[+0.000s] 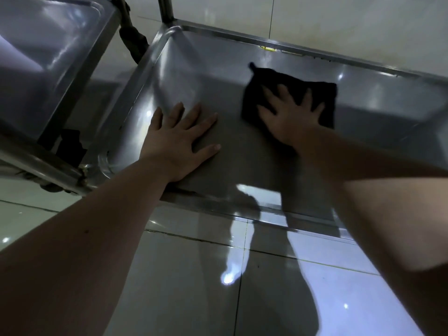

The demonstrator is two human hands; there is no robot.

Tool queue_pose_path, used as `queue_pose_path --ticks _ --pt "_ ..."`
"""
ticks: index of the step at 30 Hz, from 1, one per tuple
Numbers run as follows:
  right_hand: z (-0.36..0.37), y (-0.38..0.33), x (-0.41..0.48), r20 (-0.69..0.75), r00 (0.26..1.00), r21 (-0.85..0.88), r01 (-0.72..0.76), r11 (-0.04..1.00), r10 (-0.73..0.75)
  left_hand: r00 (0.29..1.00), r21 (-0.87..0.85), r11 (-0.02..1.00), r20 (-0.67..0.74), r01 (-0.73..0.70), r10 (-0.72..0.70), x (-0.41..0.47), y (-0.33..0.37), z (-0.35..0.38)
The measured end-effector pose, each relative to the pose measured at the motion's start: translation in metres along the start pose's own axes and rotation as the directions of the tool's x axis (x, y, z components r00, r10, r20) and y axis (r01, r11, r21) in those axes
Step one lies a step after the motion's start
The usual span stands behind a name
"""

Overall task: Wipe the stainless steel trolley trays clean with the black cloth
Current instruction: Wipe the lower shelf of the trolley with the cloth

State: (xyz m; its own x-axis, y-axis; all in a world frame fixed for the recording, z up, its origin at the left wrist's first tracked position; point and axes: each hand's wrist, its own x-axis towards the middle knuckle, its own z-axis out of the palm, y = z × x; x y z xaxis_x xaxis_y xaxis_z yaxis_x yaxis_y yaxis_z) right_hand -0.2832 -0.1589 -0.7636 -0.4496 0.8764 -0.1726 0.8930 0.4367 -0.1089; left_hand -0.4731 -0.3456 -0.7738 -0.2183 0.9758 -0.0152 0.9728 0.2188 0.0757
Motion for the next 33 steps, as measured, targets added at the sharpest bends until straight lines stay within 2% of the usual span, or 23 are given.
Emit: queue_pose_path --ticks 2,5,7,9,11,12,14,19,21,25,29,33 --pt "0.007 -0.026 -0.001 0.015 0.994 -0.053 0.109 0.993 -0.109 1.000 -0.010 1.000 -0.002 0.013 -0.013 -0.001 -0.003 0.001" --pt "0.006 -0.005 -0.015 -0.018 0.992 -0.087 0.121 0.989 -0.123 1.000 -0.032 0.999 0.005 0.019 -0.019 -0.002 -0.005 0.000" --pt "0.003 0.039 -0.032 -0.039 0.998 -0.082 0.039 0.996 -0.043 1.000 -0.034 0.999 0.025 0.016 -0.016 -0.002 -0.005 -0.001" --pt "-0.001 0.085 -0.057 -0.027 0.992 -0.057 -0.123 0.991 0.121 0.999 -0.030 1.000 0.044 0.009 -0.008 -0.001 -0.001 -0.001" --pt "-0.004 0.106 -0.081 -0.010 0.971 -0.025 -0.240 0.970 0.240 0.999 -0.022 1.000 0.044 0.000 0.001 -0.001 0.001 -0.002" --pt "-0.003 0.102 -0.090 -0.009 0.967 -0.021 -0.254 0.967 0.254 0.999 -0.017 1.000 0.041 -0.006 0.006 -0.002 0.002 -0.001" --pt "0.005 0.071 -0.103 -0.009 0.980 -0.022 -0.201 0.979 0.201 0.999 -0.005 1.000 0.042 -0.012 0.012 -0.004 0.003 0.000" --pt "0.036 -0.039 -0.148 -0.018 0.992 -0.054 0.124 0.991 -0.125 1.000 0.030 0.999 0.014 -0.015 0.015 -0.004 0.000 0.000" --pt "0.037 -0.045 -0.154 -0.012 0.989 -0.031 0.147 0.989 -0.148 1.000 0.006 1.000 -0.004 -0.019 0.019 -0.007 0.000 -0.001" --pt "0.029 0.014 -0.162 -0.007 0.998 -0.050 0.054 0.997 -0.055 0.999 -0.001 1.000 0.043 -0.001 0.001 -0.009 0.000 -0.003" --pt "0.018 0.091 -0.188 0.064 0.985 -0.038 -0.158 0.987 0.161 0.999 0.005 1.000 0.046 0.011 -0.011 -0.010 0.005 -0.005" --pt "0.020 0.082 -0.194 0.054 0.968 -0.039 -0.243 0.969 0.245 0.999 -0.007 1.000 0.041 0.020 -0.020 -0.014 0.004 -0.004"
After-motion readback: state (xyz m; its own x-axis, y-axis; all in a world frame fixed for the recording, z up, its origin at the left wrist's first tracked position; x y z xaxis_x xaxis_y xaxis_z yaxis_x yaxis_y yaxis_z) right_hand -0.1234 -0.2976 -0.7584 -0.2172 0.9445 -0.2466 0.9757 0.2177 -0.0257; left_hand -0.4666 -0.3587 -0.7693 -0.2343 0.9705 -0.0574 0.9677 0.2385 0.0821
